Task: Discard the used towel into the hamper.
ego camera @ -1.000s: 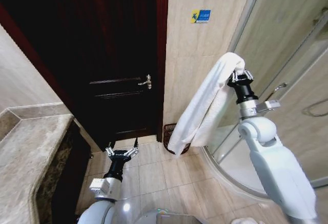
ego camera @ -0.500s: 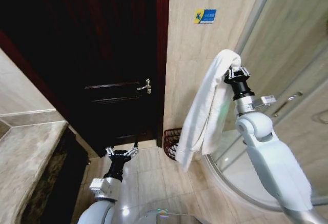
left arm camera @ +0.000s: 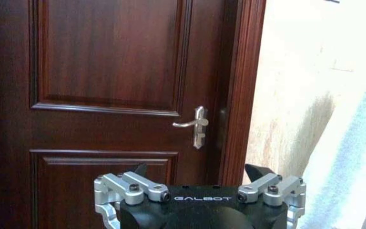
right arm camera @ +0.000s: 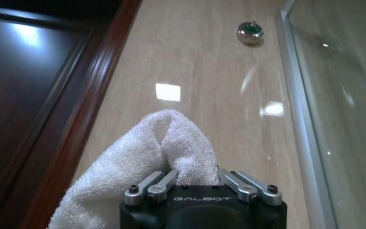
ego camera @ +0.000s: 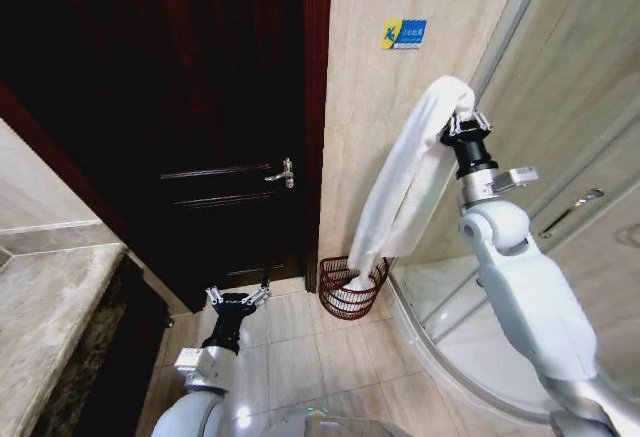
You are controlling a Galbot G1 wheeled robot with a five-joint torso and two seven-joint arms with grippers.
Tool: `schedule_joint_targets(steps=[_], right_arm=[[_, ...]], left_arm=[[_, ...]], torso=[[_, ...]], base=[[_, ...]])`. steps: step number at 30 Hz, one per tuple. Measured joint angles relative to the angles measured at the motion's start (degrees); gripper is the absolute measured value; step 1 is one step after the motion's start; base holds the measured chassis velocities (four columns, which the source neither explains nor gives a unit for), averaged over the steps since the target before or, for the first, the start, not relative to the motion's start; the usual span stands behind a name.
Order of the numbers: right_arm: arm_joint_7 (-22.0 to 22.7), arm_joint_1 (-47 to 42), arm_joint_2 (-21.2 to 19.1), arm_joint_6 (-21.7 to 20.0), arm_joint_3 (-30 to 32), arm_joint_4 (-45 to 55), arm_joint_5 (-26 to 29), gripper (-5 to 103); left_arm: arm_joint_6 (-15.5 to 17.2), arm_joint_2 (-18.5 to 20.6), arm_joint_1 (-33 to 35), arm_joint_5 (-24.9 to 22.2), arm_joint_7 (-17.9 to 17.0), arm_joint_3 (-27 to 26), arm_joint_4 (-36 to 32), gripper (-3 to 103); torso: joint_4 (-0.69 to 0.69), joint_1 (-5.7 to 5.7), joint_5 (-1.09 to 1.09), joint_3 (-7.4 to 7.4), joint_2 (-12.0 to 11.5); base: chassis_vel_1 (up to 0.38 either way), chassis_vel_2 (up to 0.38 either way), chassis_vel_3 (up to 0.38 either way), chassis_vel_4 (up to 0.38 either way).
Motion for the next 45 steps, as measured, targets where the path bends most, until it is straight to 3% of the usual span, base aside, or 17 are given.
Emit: schedule_joint_targets(steps=[13,35,45], right_arm=[[-1.43,-4.93,3.6,2.21,-0.1,-5.21,-1.2,13],[-1.2,-7.51,3.22,0.91,1.9,-1.54,-1.59,13],[-1.12,-17.55,5.65,2.51,4.81,2.17,-4.51,13]], left_arm=[[0.0,0.0,-0.01,0.0,0.0,0.0,0.0,100],[0.0,-0.01,0.0,0.0,0.0,0.0,0.0,100],[0.0,0.0,-0.01,0.0,0.0,0.0,0.0,100]], torso=[[0.01,0.04,0.0,0.02,-0.01],[0.01,0.04,0.03,0.01,-0.01],[0.0,0.03,0.03,0.01,-0.03]], base=[[0.0,0.0,0.0,0.0],[-0.051,0.051,0.053,-0.052],[-0.078,0.088,0.073,-0.07]])
